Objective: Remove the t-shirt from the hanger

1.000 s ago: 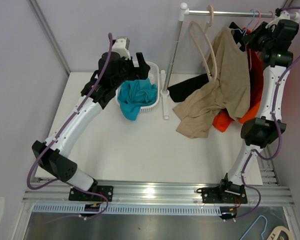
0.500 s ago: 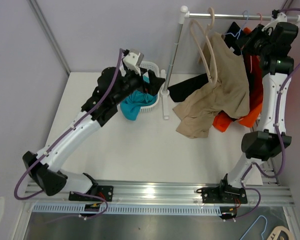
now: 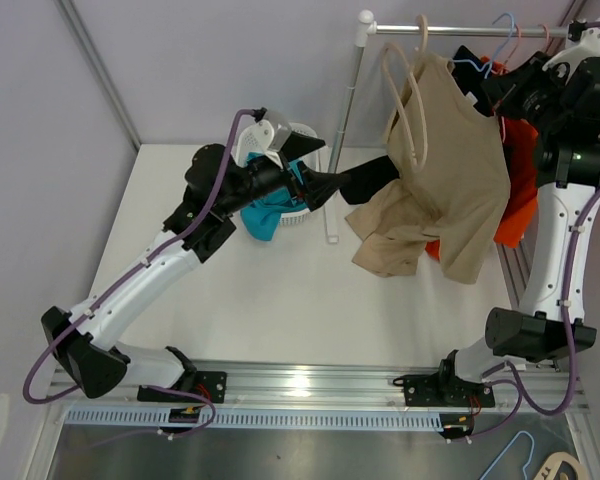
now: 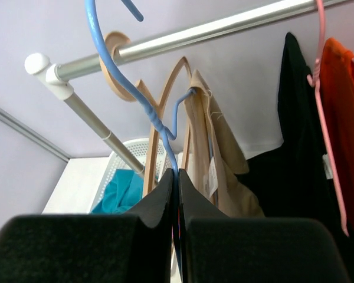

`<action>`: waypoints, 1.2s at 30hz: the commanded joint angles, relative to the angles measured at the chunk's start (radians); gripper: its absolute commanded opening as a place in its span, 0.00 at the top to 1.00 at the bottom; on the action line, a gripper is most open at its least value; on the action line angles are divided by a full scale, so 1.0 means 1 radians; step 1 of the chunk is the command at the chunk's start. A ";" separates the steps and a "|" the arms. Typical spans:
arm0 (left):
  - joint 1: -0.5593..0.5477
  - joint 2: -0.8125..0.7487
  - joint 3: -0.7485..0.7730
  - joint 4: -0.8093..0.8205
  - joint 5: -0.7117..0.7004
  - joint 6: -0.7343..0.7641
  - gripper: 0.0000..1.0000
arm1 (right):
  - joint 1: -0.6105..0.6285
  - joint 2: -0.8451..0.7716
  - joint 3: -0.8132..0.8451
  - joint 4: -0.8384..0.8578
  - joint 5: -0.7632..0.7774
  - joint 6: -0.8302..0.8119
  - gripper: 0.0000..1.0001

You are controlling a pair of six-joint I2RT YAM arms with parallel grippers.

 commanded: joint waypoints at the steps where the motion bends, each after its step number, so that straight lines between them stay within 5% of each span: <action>1: -0.021 0.022 0.036 0.013 0.104 -0.018 0.01 | -0.003 0.039 0.087 -0.002 -0.032 0.025 1.00; 6: -0.206 0.043 0.015 0.005 -0.119 0.118 0.00 | 0.052 -0.137 -0.107 -0.004 0.071 0.110 1.00; 12: -0.332 0.186 0.022 0.089 -0.048 0.186 0.00 | 0.167 -0.346 -0.282 -0.016 0.306 0.153 1.00; 15: -0.340 0.295 0.072 0.117 0.087 0.097 0.01 | 0.173 -0.392 -0.241 -0.087 0.309 0.145 1.00; 28: -0.400 0.573 0.224 0.282 0.125 0.020 0.01 | 0.176 -0.397 -0.170 -0.185 0.188 0.165 1.00; 36: -0.457 0.594 0.287 0.353 -0.080 0.114 0.00 | 0.176 -0.417 -0.187 -0.173 0.117 0.194 1.00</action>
